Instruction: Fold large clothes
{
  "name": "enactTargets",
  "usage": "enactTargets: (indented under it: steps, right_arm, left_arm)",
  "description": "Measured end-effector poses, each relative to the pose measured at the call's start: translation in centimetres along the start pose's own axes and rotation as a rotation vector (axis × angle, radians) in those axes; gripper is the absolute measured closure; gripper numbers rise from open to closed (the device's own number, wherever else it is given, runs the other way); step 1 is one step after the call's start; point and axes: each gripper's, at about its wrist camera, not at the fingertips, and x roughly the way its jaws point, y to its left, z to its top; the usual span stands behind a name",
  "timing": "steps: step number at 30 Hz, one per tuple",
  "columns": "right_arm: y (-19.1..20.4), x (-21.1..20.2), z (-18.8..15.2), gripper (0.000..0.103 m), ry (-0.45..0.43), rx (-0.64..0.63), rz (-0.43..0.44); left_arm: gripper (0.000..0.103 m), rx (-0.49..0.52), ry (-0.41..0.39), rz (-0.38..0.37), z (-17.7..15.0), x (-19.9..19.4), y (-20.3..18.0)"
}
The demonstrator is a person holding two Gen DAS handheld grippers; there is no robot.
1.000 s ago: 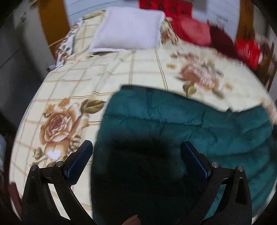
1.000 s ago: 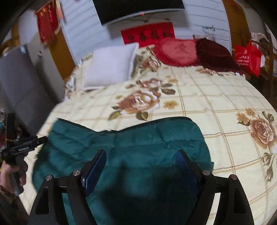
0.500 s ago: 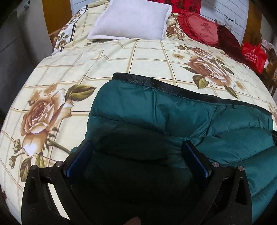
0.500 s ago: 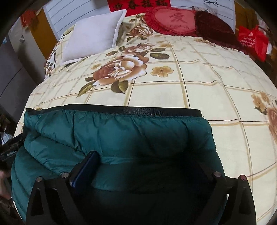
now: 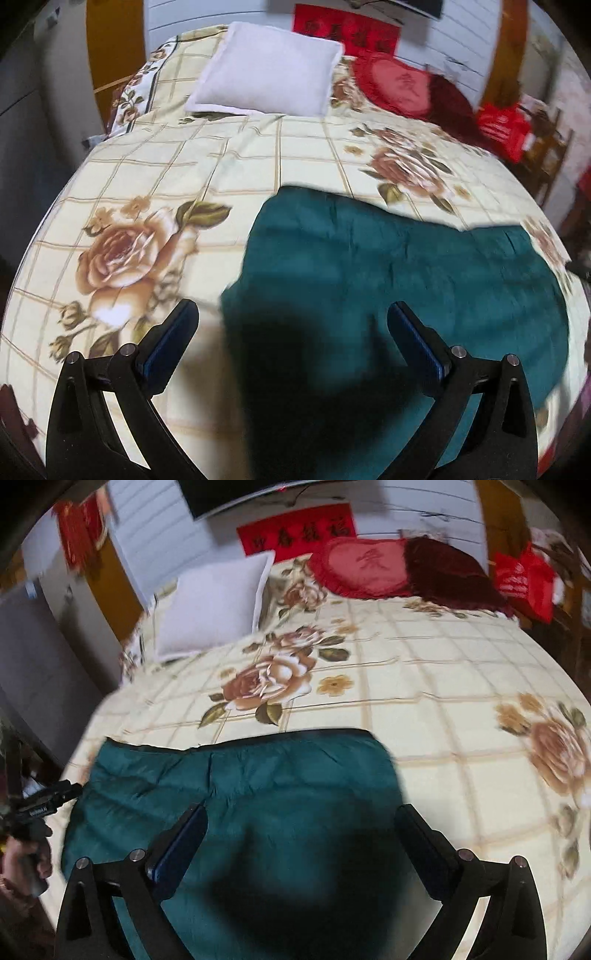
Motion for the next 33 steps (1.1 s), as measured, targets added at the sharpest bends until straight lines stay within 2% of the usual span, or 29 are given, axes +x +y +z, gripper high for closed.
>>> enactTargets:
  steps: [4,7,9,11,15,16,18,19,20,23,26,28,30,31,32,33]
  right_arm:
    - [-2.7,-4.2,-3.8,0.002,-0.020,0.029,0.041]
    - [-4.4,-5.2,-7.2,0.002,-0.029,0.139,0.139]
    - [-4.7,-5.0,-9.1,0.002,-0.020,0.183,0.175]
    - [-4.3,-4.1,-11.0,0.002,-0.003,0.204,0.217]
    - [-2.9,-1.6,-13.2,0.001,0.077,0.167,0.263]
    - [-2.7,-1.6,-13.3,0.000,0.033,0.160,0.269]
    - [-2.6,-1.1,-13.2,0.000,0.022,0.180,0.314]
    - [-2.5,-0.8,-13.2,0.000,0.021,0.198,0.352]
    - [-2.3,-0.6,-13.1,0.000,0.024,0.208,0.384]
    - [-2.3,-0.1,-12.6,0.000,0.036,0.207,0.402]
    - [-3.3,0.0,-11.9,0.000,0.059,0.225,0.429]
    - [-4.6,0.2,-11.0,0.000,0.057,0.267,0.432]
    - [-5.7,0.7,-10.1,0.000,0.044,0.315,0.401]
    - [-5.8,1.1,-9.5,0.000,0.065,0.323,0.382]
    - [-5.7,1.6,-9.0,0.000,0.081,0.327,0.387]
    - [-5.5,2.1,-8.3,0.000,0.096,0.334,0.389]
  left_arm:
    - [0.000,0.004,-0.065,-0.053,-4.8,-2.6,1.6]
    - [0.000,-0.005,-0.081,-0.098,-7.0,-3.0,1.7]
    - [0.000,0.002,-0.070,-0.098,-8.2,-2.4,1.2]
    - [0.000,-0.012,-0.055,-0.134,-9.0,-1.6,1.2]
    - [0.000,-0.075,-0.025,-0.206,-9.6,-0.1,1.5]
    - [0.000,-0.090,-0.023,-0.222,-9.7,0.0,1.6]
    - [0.001,-0.169,0.030,-0.312,-10.0,1.3,2.5]
    - [0.000,-0.212,0.021,-0.348,-10.1,1.4,3.1]
    - [0.000,-0.229,0.033,-0.360,-9.9,1.4,3.5]
    - [0.000,-0.249,0.086,-0.406,-8.7,1.9,4.5]
    - [0.000,-0.271,0.102,-0.419,-6.9,2.2,5.6]
    - [0.000,-0.283,0.098,-0.397,-5.5,2.5,6.1]
    - [0.000,-0.295,0.154,-0.374,-4.0,4.3,6.3]
    - [0.000,-0.304,0.206,-0.377,-3.3,5.4,6.3]
    - [0.000,-0.295,0.194,-0.374,-3.0,5.5,6.2]
    - [0.000,-0.282,0.218,-0.383,-2.5,6.0,6.0]
